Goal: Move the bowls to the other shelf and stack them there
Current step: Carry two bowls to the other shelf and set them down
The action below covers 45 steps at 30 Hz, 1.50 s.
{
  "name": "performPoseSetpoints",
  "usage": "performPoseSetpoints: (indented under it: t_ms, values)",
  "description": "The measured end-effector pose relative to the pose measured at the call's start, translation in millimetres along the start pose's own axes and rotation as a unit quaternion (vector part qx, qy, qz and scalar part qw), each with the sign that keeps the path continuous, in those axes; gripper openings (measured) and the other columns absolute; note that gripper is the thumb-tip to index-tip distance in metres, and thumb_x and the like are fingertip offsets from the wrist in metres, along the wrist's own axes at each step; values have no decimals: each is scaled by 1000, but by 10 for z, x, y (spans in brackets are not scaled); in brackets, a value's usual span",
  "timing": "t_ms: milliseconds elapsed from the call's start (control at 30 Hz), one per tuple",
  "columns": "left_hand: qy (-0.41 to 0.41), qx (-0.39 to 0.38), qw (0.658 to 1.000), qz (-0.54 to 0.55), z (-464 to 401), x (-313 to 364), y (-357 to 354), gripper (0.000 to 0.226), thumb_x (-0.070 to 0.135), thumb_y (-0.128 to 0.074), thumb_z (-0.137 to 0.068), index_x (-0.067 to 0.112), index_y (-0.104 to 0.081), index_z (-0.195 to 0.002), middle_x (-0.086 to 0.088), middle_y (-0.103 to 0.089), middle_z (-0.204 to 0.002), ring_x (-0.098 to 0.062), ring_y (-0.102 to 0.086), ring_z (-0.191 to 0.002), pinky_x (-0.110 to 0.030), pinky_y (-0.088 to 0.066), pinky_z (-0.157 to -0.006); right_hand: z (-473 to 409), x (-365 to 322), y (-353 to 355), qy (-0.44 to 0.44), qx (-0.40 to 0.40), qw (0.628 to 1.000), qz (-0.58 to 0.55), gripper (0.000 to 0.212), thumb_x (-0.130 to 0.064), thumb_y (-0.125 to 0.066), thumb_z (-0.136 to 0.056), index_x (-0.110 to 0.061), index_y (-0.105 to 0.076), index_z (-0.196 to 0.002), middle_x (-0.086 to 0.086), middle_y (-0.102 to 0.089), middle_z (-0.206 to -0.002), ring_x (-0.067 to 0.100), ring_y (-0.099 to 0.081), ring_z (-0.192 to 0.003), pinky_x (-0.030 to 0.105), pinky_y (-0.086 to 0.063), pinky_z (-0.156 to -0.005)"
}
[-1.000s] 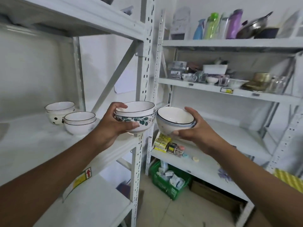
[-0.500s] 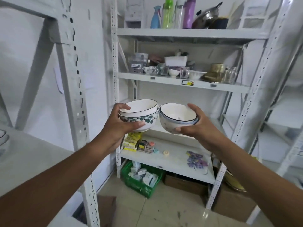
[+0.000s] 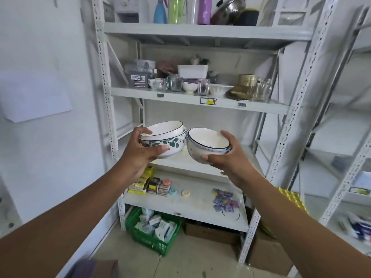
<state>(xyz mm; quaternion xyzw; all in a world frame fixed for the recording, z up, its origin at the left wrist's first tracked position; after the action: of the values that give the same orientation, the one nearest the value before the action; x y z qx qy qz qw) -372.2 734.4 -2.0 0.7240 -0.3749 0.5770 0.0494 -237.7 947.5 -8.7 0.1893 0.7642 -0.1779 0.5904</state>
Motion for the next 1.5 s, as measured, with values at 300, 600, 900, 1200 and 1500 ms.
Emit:
performPoseSetpoints:
  t_ms: [300, 600, 900, 1200, 1500]
  values:
    - [13, -4, 1000, 0, -803, -418, -117, 67, 13, -85, -38, 26, -50, -92, -2, -58, -110, -29, -60, -103, -29, -58, -57, -671, 164, 274, -5, 21, 1000, -13, 108, 9, -87, -62, -24, -34, -151, -4, -53, -127, 25, -60, -121, 33, -62, -83]
    - [28, -39, 999, 19, -1816, -867, -94, 67, 12, -85, -38, 24, -48, -93, -3, -57, -113, -29, -59, -108, -32, -60, -63, -1514, 429, 472, -8, 54, 998, 16, 103, 12, -84, -68, -23, -35, -151, -2, -54, -126, 25, -59, -122, 41, -58, -95]
    - [57, -79, 995, 36, -2851, -1364, 86, 66, 12, -86, -38, 26, -47, -90, -4, -59, -110, -28, -63, -97, -29, -56, -55, -2366, 748, 453, 3, 93, 995, 33, 109, -3, -87, -52, -24, -35, -146, -6, -56, -125, 12, -61, -111, 37, -59, -93]
    - [67, -83, 993, 54, -3526, -1755, 66, 65, 14, -85, -37, 27, -47, -88, -3, -59, -105, -23, -65, -85, -27, -53, -51, -2901, 1076, 637, 1, 131, 990, 59, 94, -1, -88, -52, -32, -44, -129, -8, -58, -120, 9, -60, -107, 20, -58, -73]
    - [86, -68, 993, 46, -4100, -2338, -16, 66, 16, -85, -36, 26, -46, -88, -3, -62, -102, -25, -64, -86, -35, -50, -66, -3493, 1460, 1075, -15, 139, 987, 79, 95, 2, -93, -53, -27, -48, -131, -6, -61, -121, 9, -63, -109, 20, -58, -77]
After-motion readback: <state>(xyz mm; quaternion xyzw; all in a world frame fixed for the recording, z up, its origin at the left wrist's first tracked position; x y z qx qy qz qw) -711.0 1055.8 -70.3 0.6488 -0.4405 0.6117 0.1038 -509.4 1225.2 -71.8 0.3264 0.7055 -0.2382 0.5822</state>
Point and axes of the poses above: each hand's wrist, its own z-axis away from the middle knuckle, its own y-axis out of the back of the hand, x = y × z, the point moved 4 cm from there along -z, towards the middle knuckle
